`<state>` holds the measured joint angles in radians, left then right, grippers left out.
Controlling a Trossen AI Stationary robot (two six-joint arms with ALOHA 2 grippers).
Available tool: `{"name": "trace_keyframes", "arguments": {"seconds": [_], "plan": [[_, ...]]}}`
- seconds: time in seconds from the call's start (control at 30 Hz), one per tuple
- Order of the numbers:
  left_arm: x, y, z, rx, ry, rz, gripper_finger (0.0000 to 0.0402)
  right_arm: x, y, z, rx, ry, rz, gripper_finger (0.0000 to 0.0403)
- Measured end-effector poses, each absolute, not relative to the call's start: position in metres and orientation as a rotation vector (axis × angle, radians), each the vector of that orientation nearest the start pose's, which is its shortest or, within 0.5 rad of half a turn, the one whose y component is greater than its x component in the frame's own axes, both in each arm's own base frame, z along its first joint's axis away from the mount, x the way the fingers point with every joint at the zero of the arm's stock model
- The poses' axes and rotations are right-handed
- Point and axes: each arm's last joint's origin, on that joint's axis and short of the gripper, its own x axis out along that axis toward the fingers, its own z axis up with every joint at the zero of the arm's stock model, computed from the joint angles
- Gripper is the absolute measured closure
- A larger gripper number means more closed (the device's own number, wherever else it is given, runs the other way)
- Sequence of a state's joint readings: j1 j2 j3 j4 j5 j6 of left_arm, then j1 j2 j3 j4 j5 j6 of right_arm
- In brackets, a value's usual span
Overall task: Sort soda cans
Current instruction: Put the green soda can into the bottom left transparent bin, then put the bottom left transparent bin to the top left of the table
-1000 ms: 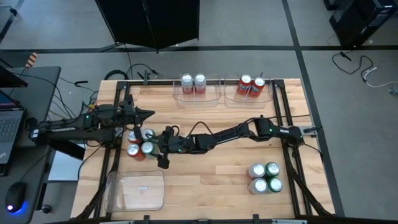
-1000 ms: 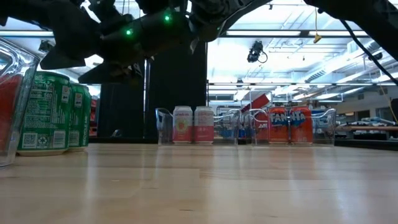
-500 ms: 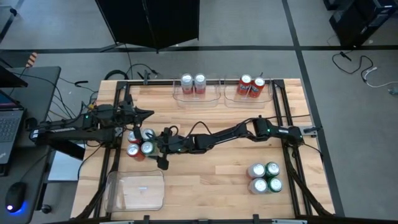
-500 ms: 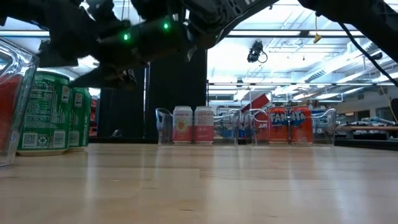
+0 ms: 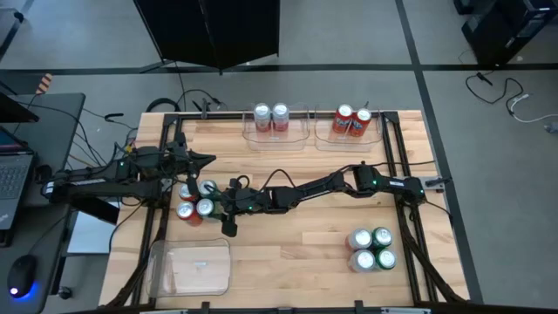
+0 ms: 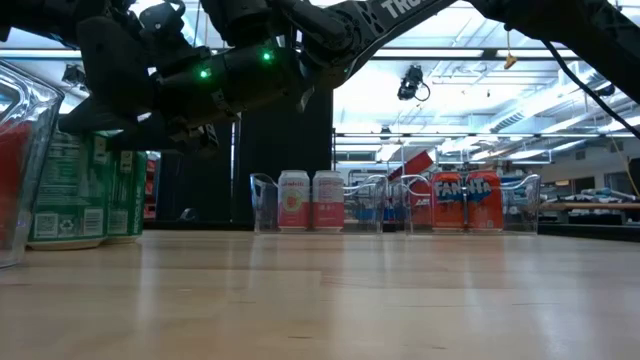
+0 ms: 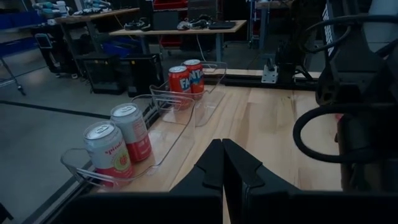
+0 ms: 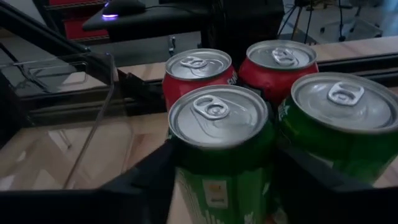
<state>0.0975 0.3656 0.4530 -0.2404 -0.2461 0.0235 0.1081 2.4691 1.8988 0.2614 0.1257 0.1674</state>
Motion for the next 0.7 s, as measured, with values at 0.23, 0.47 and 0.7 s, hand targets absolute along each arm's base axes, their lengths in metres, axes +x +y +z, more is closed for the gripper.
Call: {"name": "trace_keyframes", "arguments": {"seconds": [0.23, 0.47, 0.7], "plan": [[0.106, 0.017, 0.264, 0.035, 0.166, 0.341, 0.0402, 0.553, 0.055, 0.159, 0.109, 0.315, -0.028, 0.0284], [0.105, 0.017, 0.262, 0.030, 0.182, 0.341, 0.0401, 0.552, 0.054, 0.162, 0.148, 0.331, -0.011, 0.0275], [0.105, 0.017, 0.262, 0.028, 0.183, 0.341, 0.0401, 0.543, 0.066, 0.184, 0.143, 0.392, 0.126, 0.0205]]}}
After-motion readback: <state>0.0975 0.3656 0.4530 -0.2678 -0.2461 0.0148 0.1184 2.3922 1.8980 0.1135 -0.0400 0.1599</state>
